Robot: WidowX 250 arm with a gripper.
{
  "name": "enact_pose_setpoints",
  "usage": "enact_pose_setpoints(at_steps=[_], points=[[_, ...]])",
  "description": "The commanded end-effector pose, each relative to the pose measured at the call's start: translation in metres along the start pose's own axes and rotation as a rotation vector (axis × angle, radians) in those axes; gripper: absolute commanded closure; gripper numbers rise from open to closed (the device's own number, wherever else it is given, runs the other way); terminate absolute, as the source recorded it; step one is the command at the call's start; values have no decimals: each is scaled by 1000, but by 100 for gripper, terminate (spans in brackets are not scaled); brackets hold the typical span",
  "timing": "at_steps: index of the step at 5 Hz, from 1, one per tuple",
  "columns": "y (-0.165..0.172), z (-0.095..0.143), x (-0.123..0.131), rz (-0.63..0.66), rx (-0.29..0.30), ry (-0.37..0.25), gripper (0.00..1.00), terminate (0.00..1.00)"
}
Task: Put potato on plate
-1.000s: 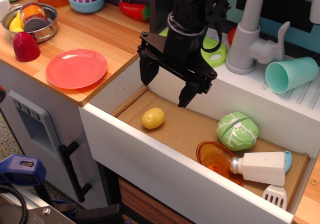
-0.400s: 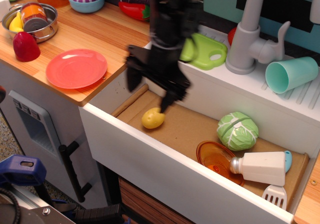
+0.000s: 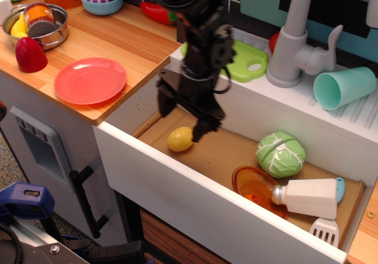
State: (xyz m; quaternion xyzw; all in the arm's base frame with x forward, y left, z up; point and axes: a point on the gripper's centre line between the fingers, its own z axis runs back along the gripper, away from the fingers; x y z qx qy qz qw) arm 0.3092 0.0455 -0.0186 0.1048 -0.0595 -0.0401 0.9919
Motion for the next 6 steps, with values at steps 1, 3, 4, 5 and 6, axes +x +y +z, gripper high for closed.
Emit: enact_pose_setpoints(at_steps=[1, 3, 4, 5, 6], points=[[8, -15, 3, 12, -1, -58, 0, 0], [11, -35, 4, 19, -43, -98, 0, 0], [7, -46, 9, 30, -75, -120, 0, 0], [5, -55, 14, 33, -95, -142, 0, 0], [4, -63, 17, 32, -111, -169, 0, 0]])
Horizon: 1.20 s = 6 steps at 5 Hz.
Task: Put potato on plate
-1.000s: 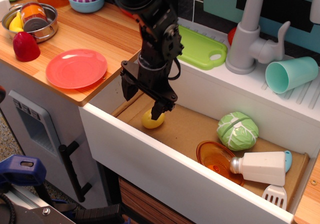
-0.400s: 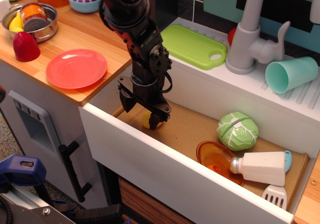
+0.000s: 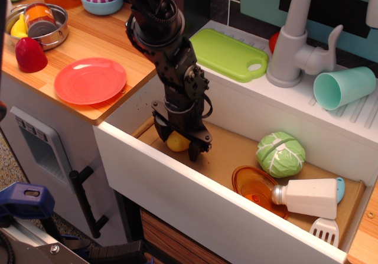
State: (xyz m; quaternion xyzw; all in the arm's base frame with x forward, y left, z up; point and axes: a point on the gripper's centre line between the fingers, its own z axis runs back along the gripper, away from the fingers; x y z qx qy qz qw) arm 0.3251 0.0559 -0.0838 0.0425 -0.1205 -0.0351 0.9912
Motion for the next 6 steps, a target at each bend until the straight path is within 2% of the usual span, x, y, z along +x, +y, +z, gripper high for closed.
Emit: enact_pose_setpoints(at_steps=[1, 2, 3, 4, 5, 6], points=[[8, -2, 10, 22, -47, -49, 100, 0], [10, 5, 12, 24, -47, -29, 100, 0], [21, 44, 13, 15, -48, -3, 100, 0], [27, 81, 18, 11, 2, 19, 100, 0], [41, 108, 11, -6, 56, 13, 100, 0], [73, 130, 3, -62, 91, 63, 100, 0]])
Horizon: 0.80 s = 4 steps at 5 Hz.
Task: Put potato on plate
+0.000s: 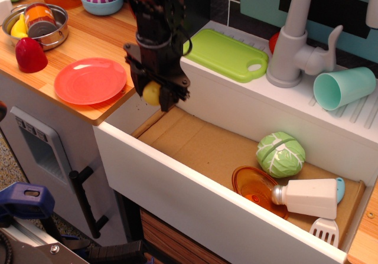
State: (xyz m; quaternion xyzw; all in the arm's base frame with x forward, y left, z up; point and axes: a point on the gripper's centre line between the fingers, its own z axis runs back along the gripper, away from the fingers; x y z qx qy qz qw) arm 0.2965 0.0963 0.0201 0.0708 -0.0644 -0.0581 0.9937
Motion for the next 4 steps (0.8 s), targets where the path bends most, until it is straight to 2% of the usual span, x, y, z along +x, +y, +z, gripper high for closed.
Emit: enact_pose_setpoints(at_steps=[1, 3, 4], points=[[56, 26, -7, -26, 74, -59, 100, 0], [90, 30, -6, -42, 55, -38, 100, 0], [89, 21, -7, -92, 22, -86, 0, 0]])
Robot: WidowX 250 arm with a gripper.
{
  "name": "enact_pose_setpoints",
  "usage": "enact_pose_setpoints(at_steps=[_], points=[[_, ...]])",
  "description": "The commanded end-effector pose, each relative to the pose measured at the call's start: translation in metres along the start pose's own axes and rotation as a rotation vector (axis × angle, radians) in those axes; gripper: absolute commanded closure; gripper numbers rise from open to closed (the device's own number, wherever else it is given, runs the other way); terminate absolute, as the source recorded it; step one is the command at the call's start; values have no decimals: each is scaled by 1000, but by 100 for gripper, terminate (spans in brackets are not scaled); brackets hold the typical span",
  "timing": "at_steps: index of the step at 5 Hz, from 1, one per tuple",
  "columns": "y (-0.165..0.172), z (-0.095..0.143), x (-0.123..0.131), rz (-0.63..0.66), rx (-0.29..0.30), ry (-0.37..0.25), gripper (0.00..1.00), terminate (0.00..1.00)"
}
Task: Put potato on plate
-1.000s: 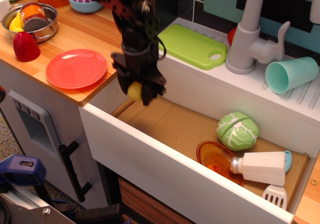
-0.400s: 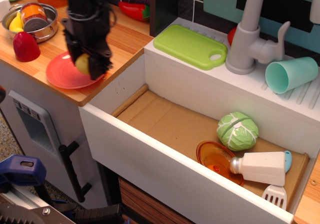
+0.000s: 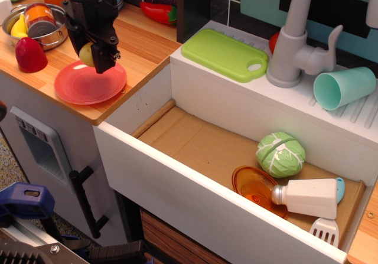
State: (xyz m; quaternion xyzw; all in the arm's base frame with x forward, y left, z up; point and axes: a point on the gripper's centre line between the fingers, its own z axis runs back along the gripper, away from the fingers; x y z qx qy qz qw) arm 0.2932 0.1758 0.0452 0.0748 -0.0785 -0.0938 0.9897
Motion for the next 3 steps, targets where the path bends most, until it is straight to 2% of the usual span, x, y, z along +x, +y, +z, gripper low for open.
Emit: enact_pose_setpoints(at_steps=[1, 2, 3], points=[[9, -1, 1, -42, -29, -70, 0, 0], [9, -1, 1, -42, -29, -70, 0, 0], [9, -1, 1, -42, -29, -70, 0, 100]])
